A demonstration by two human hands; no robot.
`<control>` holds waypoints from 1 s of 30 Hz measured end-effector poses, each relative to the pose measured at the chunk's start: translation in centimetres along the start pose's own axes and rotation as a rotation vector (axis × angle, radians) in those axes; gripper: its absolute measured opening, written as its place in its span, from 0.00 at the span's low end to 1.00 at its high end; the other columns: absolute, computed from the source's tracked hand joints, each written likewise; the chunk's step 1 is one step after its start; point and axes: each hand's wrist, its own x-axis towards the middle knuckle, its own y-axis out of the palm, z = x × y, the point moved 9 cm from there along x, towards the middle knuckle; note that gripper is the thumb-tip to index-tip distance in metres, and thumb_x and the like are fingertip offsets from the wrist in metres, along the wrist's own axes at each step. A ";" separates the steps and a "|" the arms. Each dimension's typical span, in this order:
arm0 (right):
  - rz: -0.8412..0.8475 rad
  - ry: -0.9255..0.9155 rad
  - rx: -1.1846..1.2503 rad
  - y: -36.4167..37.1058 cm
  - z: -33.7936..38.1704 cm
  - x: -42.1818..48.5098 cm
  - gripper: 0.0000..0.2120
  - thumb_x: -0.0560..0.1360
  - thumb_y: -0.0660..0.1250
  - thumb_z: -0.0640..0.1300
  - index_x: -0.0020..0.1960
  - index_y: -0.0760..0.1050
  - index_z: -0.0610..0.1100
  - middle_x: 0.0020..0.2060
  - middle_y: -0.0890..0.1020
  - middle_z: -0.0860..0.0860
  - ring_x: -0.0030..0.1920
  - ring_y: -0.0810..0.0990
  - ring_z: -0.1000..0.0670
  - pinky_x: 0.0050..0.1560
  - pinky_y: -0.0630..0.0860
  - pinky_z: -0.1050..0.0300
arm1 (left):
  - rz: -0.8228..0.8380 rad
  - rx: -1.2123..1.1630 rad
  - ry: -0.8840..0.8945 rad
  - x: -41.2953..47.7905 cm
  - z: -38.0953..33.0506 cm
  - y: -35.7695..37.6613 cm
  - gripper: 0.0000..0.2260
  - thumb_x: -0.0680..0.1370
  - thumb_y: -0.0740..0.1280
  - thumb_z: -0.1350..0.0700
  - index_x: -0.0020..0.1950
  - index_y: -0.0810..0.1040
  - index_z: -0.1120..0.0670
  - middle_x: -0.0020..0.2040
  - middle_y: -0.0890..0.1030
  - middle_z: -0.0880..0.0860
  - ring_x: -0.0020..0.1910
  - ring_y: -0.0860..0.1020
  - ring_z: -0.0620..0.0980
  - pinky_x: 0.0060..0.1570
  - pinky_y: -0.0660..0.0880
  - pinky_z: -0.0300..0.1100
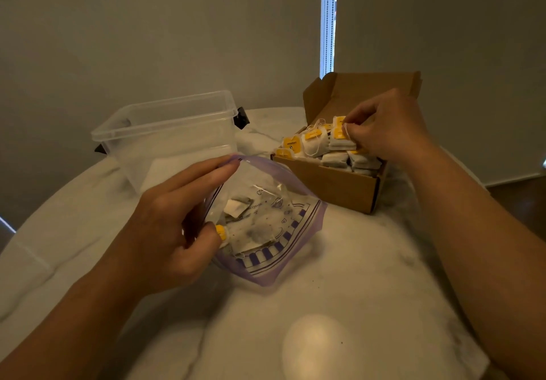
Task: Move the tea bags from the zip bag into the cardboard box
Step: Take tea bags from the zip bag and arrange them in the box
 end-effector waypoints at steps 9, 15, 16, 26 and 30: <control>0.067 -0.286 0.344 -3.0 7.6 -5.5 0.01 0.72 0.74 0.44 0.44 0.82 0.48 0.36 0.82 0.57 0.37 0.81 0.56 0.37 0.76 0.70 | -0.028 0.001 -0.025 0.1 0.3 -0.1 0.29 0.70 0.60 0.57 0.72 0.72 0.54 0.70 0.73 0.45 0.26 0.72 0.49 0.30 0.71 0.36; 0.695 -0.553 0.280 2.0 13.7 -13.1 0.06 0.73 0.73 0.43 0.49 0.84 0.49 0.41 0.85 0.57 0.42 0.83 0.59 0.42 0.79 0.66 | -0.036 0.013 -0.012 0.3 -0.2 0.1 0.30 0.69 0.59 0.58 0.72 0.73 0.60 0.69 0.74 0.51 0.36 0.74 0.36 0.38 0.67 0.24; 0.705 -0.598 0.157 3.4 14.0 -13.6 0.08 0.73 0.72 0.44 0.52 0.83 0.50 0.44 0.84 0.58 0.44 0.82 0.60 0.44 0.79 0.66 | -0.031 0.009 -0.009 0.3 -0.3 0.1 0.30 0.69 0.60 0.58 0.72 0.72 0.60 0.69 0.74 0.52 0.36 0.74 0.35 0.39 0.67 0.23; 0.731 -0.696 -0.345 12.2 15.4 -13.6 0.06 0.75 0.69 0.46 0.48 0.77 0.44 0.38 0.73 0.50 0.41 0.74 0.48 0.37 0.67 0.58 | -0.022 -0.007 -0.009 0.2 -0.4 0.2 0.30 0.69 0.60 0.57 0.72 0.72 0.59 0.71 0.73 0.50 0.30 0.73 0.43 0.38 0.67 0.25; 0.792 -0.602 -0.334 12.9 15.2 -13.0 0.11 0.74 0.70 0.47 0.40 0.68 0.49 0.35 0.70 0.52 0.39 0.74 0.48 0.32 0.66 0.59 | -0.014 -0.008 -0.037 0.1 -0.1 0.2 0.30 0.69 0.60 0.59 0.72 0.73 0.58 0.71 0.73 0.49 0.29 0.73 0.45 0.37 0.67 0.27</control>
